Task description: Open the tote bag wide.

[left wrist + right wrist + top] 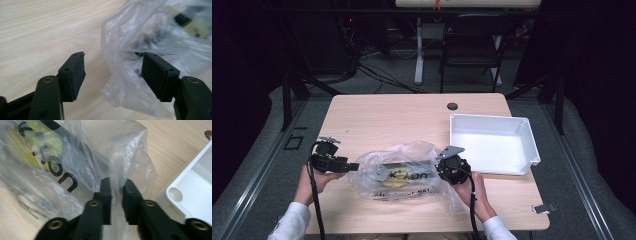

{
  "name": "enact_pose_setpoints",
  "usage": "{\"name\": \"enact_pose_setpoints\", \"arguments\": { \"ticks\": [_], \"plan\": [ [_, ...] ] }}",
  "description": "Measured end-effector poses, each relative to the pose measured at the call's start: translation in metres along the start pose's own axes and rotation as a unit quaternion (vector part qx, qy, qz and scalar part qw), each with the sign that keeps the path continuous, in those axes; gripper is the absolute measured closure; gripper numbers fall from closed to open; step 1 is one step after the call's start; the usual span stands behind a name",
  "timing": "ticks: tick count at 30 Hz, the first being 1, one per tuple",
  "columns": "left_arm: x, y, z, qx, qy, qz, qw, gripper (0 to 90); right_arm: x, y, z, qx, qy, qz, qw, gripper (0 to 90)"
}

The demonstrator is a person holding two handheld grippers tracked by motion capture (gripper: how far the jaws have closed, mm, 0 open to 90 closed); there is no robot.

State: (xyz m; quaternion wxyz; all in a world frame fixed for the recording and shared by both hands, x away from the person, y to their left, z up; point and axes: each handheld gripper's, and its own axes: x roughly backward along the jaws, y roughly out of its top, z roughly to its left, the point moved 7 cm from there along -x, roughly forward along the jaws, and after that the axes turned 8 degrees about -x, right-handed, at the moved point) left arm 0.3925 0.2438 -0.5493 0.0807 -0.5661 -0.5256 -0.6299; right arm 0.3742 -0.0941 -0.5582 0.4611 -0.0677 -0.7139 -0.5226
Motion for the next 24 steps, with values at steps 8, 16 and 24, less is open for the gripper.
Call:
{"name": "enact_pose_setpoints", "arguments": {
  "ticks": [8,16,24],
  "plan": [
    [0.009,0.023,-0.040,-0.045,-0.014,-0.029,0.9984,22.5,-0.011,0.003,-0.003,-0.008,-0.020,0.002,0.9998,87.6],
    [-0.041,0.029,-0.062,-0.100,0.009,0.037,0.9943,33.1,-0.026,0.000,-0.005,-0.018,-0.039,0.010,0.9990,87.6],
    [-0.048,0.022,-0.039,-0.075,0.011,0.021,0.9969,87.1,-0.035,-0.002,-0.008,-0.026,-0.046,0.015,0.9985,86.3]
  ]
}}
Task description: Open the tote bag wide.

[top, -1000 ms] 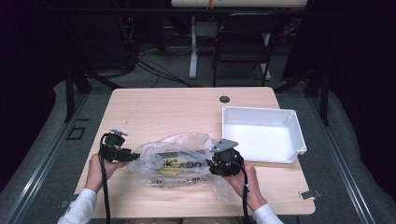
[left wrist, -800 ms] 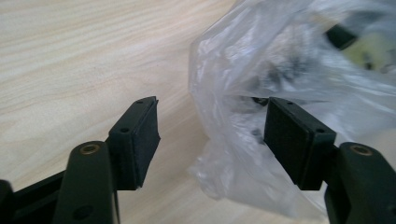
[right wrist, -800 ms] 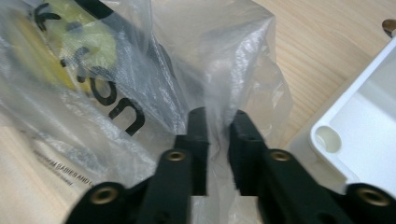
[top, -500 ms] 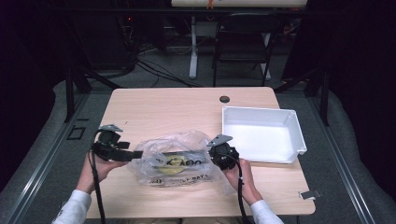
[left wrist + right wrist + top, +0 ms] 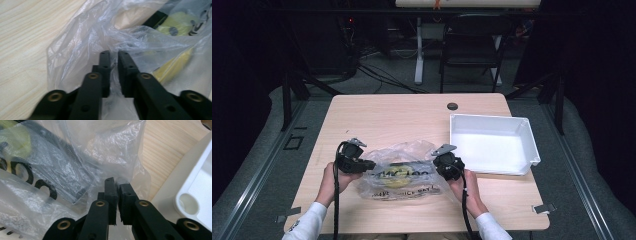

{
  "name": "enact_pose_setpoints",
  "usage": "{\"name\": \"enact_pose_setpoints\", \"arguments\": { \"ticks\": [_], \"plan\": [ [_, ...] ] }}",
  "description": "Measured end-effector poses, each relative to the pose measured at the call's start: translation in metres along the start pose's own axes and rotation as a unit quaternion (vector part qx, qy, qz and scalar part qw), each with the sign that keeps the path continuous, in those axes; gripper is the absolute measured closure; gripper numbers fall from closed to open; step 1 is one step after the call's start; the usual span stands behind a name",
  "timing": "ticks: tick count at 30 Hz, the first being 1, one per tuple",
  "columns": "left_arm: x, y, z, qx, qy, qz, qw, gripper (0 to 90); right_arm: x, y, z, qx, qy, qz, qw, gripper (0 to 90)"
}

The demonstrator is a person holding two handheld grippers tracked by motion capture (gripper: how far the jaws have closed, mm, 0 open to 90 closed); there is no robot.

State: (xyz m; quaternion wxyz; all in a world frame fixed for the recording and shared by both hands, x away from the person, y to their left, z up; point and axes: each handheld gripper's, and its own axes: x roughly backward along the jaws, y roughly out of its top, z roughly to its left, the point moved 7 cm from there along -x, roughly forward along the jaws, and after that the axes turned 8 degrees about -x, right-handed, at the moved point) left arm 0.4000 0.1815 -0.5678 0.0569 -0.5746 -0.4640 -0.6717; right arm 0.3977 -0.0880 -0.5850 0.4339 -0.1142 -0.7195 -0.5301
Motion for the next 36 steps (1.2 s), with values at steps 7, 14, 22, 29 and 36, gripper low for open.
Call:
{"name": "enact_pose_setpoints", "arguments": {
  "ticks": [7,14,22,29,36],
  "plan": [
    [-0.004,-0.006,0.019,0.028,0.050,0.003,0.9984,89.7,-0.007,-0.005,-0.001,-0.007,-0.012,0.015,0.9998,85.6],
    [-0.017,-0.014,0.030,0.041,0.066,0.034,0.9964,89.8,-0.014,-0.010,-0.003,-0.009,-0.024,0.034,0.9991,85.1],
    [-0.027,-0.021,0.031,0.021,0.080,0.078,0.9935,90.0,-0.017,-0.016,-0.003,0.001,-0.026,0.065,0.9976,87.2],
    [-0.027,-0.025,0.030,0.014,0.075,0.093,0.9928,89.8,-0.017,-0.022,0.002,0.014,-0.010,0.101,0.9948,89.5],
    [-0.022,-0.029,0.031,0.014,0.065,0.099,0.9929,89.7,-0.008,-0.030,0.012,0.027,0.032,0.150,0.9878,89.5]
  ]
}}
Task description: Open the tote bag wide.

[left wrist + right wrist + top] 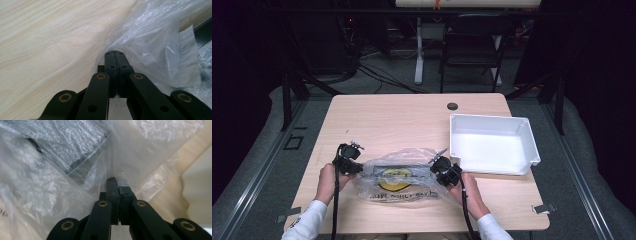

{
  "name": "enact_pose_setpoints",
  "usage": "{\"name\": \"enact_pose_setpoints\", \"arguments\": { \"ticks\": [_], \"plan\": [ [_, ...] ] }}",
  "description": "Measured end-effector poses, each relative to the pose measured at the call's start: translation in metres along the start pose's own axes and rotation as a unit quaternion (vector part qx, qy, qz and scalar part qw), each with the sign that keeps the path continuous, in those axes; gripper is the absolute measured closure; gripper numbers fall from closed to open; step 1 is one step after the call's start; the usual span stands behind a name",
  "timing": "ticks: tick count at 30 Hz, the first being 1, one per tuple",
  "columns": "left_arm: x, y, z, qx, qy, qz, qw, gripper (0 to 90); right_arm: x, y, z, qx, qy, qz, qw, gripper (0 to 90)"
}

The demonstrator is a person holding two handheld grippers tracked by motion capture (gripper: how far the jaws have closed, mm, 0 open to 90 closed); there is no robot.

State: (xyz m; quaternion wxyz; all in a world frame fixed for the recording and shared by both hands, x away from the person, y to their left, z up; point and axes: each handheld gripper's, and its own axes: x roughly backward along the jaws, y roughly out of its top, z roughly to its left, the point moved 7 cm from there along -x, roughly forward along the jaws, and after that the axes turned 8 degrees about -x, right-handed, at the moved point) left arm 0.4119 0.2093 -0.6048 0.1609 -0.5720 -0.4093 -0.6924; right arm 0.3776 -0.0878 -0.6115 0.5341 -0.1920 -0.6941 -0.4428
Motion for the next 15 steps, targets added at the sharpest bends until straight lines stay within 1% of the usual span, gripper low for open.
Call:
{"name": "enact_pose_setpoints", "arguments": {
  "ticks": [2,3,4,5,6,7,8,9,10,11,12,13,14,15],
  "plan": [
    [0.002,-0.001,0.001,0.003,-0.002,-0.002,1.0000,89.4,0.003,-0.003,0.003,0.006,0.015,0.011,0.9998,88.7],
    [0.003,-0.001,0.001,-0.001,-0.004,-0.003,1.0000,89.0,0.005,-0.004,0.004,0.014,0.019,0.012,0.9997,85.9],
    [0.005,-0.001,0.001,0.002,-0.006,-0.004,1.0000,87.6,0.008,-0.005,0.005,0.016,0.025,0.014,0.9995,79.6],
    [0.007,-0.001,0.002,0.004,-0.007,-0.009,0.9999,85.2,0.010,-0.005,0.004,0.018,0.023,0.012,0.9995,77.5],
    [0.009,0.000,0.002,0.003,-0.011,-0.015,0.9998,83.1,0.014,-0.004,0.004,0.015,0.026,-0.001,0.9996,76.2],
    [0.013,0.000,0.002,0.008,-0.012,-0.020,0.9997,79.4,0.019,-0.003,0.004,0.024,0.031,-0.009,0.9992,72.9],
    [0.016,0.001,0.002,0.010,-0.015,-0.027,0.9995,75.7,0.024,-0.002,0.004,0.026,0.033,-0.019,0.9989,69.3],
    [0.019,0.002,0.002,0.012,-0.017,-0.033,0.9992,69.8,0.035,0.002,0.003,0.027,0.039,-0.046,0.9978,64.1],
    [0.021,0.002,0.002,0.012,-0.017,-0.037,0.9991,69.8,0.035,0.002,0.003,0.027,0.039,-0.046,0.9978,64.1],
    [0.024,0.003,0.002,0.016,-0.021,-0.041,0.9988,65.7,0.040,0.003,0.003,0.030,0.041,-0.060,0.9969,59.7],
    [0.025,0.003,0.001,0.019,-0.020,-0.045,0.9986,65.3,0.044,0.005,0.003,0.032,0.043,-0.073,0.9959,58.6],
    [0.027,0.002,0.001,0.021,-0.018,-0.045,0.9986,62.6,0.048,0.006,0.004,0.032,0.046,-0.087,0.9946,55.6],
    [0.027,0.002,0.001,0.022,-0.021,-0.048,0.9984,60.5,0.051,0.007,0.005,0.036,0.049,-0.098,0.9934,50.7],
    [0.027,0.002,0.001,0.022,-0.021,-0.046,0.9984,60.5,0.055,0.008,0.006,0.039,0.054,-0.104,0.9923,47.4]
  ]
}}
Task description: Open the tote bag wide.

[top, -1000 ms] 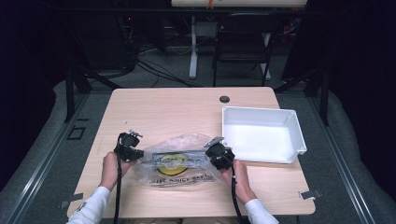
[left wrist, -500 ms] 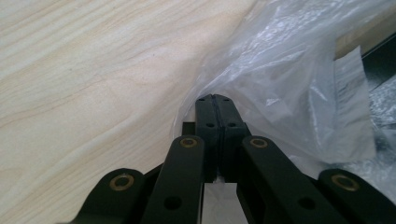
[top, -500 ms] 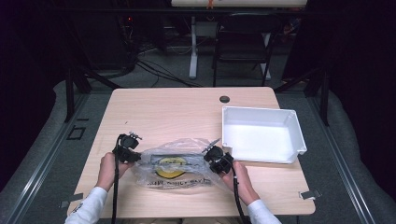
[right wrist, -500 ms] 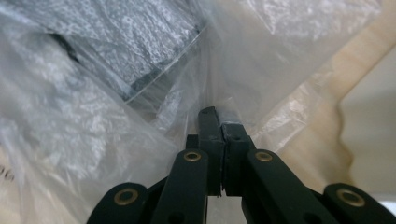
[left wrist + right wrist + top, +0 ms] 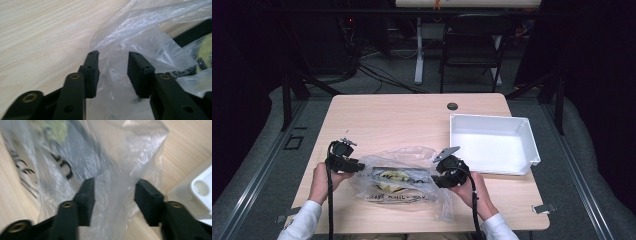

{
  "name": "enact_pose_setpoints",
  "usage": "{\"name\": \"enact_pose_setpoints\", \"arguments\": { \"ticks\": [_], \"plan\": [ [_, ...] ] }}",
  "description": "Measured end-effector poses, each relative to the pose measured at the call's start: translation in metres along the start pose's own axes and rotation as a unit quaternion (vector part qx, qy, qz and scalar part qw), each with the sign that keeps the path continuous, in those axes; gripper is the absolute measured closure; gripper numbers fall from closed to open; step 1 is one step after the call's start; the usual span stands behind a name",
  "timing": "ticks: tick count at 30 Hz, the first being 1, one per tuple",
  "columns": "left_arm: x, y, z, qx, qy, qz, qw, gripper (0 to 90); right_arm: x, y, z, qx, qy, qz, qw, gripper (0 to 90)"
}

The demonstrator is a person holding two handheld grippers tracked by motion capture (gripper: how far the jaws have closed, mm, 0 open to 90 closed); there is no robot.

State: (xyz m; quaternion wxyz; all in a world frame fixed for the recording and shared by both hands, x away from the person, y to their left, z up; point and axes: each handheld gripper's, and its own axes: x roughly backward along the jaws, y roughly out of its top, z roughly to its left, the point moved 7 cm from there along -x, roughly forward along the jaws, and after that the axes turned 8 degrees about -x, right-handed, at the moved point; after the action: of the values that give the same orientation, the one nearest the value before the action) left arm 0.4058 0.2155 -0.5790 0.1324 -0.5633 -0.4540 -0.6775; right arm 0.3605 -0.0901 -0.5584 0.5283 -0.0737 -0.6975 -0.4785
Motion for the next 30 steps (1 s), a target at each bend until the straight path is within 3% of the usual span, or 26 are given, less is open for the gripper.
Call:
{"name": "enact_pose_setpoints", "arguments": {
  "ticks": [4,8,12,13,17,19,21,24,30],
  "plan": [
    [-0.001,0.000,0.000,-0.001,0.000,-0.004,1.0000,62.9,0.003,0.005,0.005,0.013,0.008,-0.025,0.9996,44.0],
    [-0.005,-0.001,-0.001,-0.012,0.006,-0.006,0.9999,72.8,-0.012,0.001,0.001,0.032,-0.039,-0.014,0.9986,80.4],
    [-0.010,-0.001,-0.003,-0.021,0.016,0.001,0.9997,84.1,-0.028,0.002,-0.007,0.002,-0.062,-0.022,0.9978,88.9],
    [-0.012,0.000,-0.003,-0.022,0.018,0.001,0.9996,87.0,-0.035,0.002,-0.013,-0.013,-0.074,-0.014,0.9971,89.4],
    [-0.020,-0.002,-0.003,-0.024,0.022,0.016,0.9993,88.8,-0.048,-0.002,-0.019,-0.031,-0.087,0.000,0.9957,89.6],
    [-0.023,-0.003,-0.004,-0.026,0.016,0.028,0.9991,89.1,-0.053,-0.008,-0.023,-0.026,-0.097,0.031,0.9945,89.3],
    [-0.024,-0.005,-0.005,-0.031,0.013,0.038,0.9987,89.1,-0.054,-0.009,-0.023,-0.025,-0.098,0.033,0.9943,89.1],
    [-0.022,-0.007,-0.005,-0.031,0.008,0.041,0.9987,88.4,-0.053,-0.014,-0.022,-0.006,-0.103,0.069,0.9923,82.7],
    [-0.012,-0.006,-0.006,-0.029,0.001,0.027,0.9992,82.1,-0.044,-0.015,-0.022,-0.024,-0.069,0.067,0.9951,68.8]
  ]
}}
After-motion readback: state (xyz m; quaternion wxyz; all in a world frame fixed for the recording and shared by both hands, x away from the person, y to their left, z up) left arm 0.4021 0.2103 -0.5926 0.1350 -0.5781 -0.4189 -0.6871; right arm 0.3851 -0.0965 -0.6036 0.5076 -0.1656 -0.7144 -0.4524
